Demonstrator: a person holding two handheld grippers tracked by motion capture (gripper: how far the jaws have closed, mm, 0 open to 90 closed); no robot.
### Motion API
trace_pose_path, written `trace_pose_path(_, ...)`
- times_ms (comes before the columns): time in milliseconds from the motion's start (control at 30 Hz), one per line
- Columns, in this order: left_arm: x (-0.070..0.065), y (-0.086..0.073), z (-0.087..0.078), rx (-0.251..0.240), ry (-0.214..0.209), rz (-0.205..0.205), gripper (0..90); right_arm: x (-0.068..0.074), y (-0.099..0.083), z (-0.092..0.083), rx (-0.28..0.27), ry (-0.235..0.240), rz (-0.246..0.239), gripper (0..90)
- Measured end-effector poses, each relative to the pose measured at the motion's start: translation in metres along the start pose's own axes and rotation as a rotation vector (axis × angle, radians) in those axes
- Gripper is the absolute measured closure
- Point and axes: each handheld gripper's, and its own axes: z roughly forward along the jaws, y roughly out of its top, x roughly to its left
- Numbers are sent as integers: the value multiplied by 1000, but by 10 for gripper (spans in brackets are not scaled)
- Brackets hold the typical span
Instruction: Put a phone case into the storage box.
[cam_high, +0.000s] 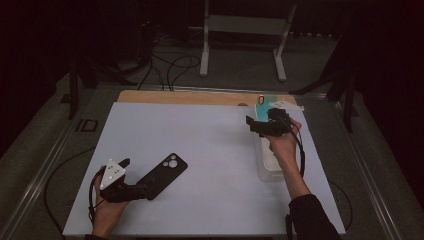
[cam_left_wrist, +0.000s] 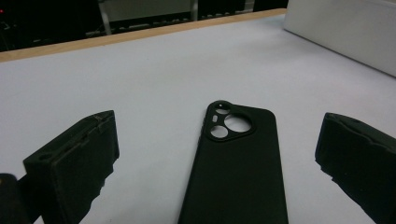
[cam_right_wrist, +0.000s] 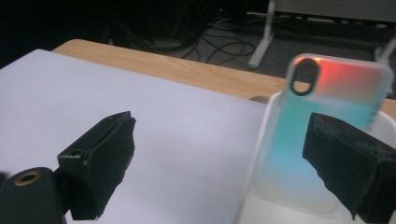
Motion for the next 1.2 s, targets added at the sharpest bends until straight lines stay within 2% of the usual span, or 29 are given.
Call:
trace_pose_path(200,1,0,0,0,-2,-4,1,18,-7,-15,-30,64,-23,89)
trace_pose_path(433,2,0,0,3,-3,-5,1,32,-20,-33,-42,80,-91,89)
trace_pose_path(733,2,-1,2,9,-7,-6,1,33,-41,-55,-78,117,-57,89)
trace_pose_path(1033,3,0,1,5,-10,-8,0,38,-66,-66,-86,143,-54,90)
trace_pose_path(1200,4,2,0,0,-16,-14,1,40,-81,-72,-101,145,-70,92)
